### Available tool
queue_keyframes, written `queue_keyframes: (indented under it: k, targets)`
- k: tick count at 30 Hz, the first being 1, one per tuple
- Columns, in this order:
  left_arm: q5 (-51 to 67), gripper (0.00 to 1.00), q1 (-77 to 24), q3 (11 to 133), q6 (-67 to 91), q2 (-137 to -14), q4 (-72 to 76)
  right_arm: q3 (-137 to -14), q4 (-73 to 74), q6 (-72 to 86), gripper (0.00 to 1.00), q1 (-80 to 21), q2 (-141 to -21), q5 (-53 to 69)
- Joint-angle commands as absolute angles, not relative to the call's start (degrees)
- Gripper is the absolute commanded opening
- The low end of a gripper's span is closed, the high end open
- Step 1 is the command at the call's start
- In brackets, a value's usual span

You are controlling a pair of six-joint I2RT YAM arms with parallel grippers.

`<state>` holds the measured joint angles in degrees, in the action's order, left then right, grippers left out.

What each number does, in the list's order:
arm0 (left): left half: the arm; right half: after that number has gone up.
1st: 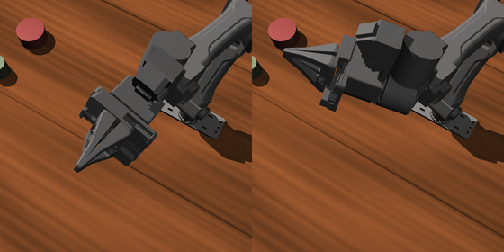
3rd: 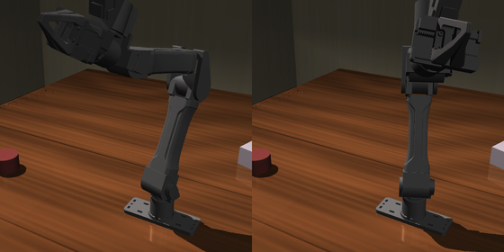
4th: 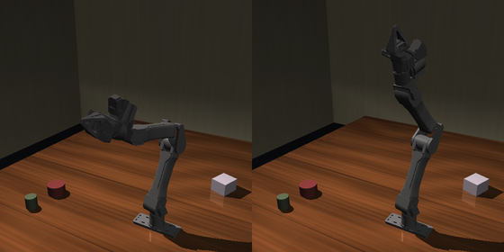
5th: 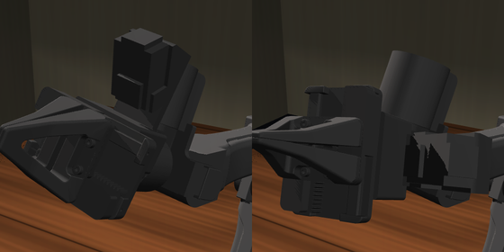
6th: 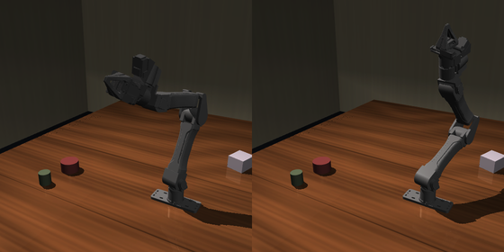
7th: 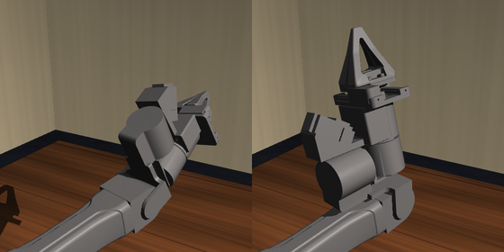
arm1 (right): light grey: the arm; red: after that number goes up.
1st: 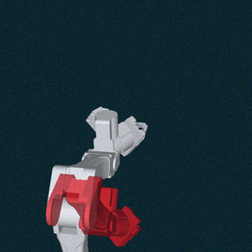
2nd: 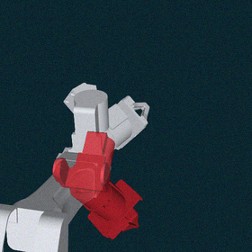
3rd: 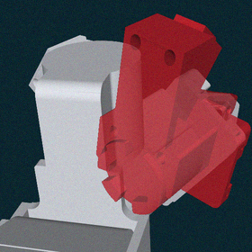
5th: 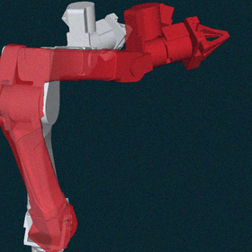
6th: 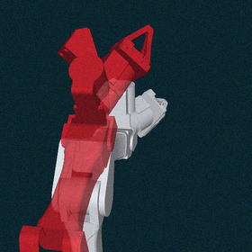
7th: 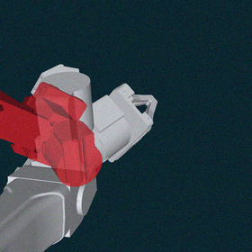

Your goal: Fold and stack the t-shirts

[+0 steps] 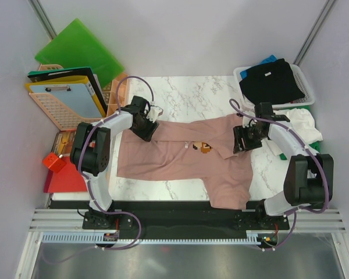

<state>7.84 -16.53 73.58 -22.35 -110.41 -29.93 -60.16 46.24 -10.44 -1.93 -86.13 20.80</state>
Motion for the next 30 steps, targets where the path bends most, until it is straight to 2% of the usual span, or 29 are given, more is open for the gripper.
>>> queue_keyframes:
  k: [1,7,17,30]
  targets:
    - [6.7,0.59,-16.6,71.5,-24.1,-112.8,-34.6,-61.5,44.0,-11.5,0.65,-0.3,-87.6,17.8]
    - [6.9,0.59,-16.7,71.2,-23.9,-112.3,-34.4,-63.6,43.3,-11.3,0.65,5.9,-94.6,20.5]
    - [6.2,0.59,-16.7,71.0,-24.4,-112.4,-34.5,-65.5,38.1,-9.9,0.64,6.3,-101.3,23.1]
    - [4.8,0.61,-16.8,69.9,-25.1,-112.0,-33.9,-68.3,41.4,-10.9,0.66,7.6,-95.9,17.3]
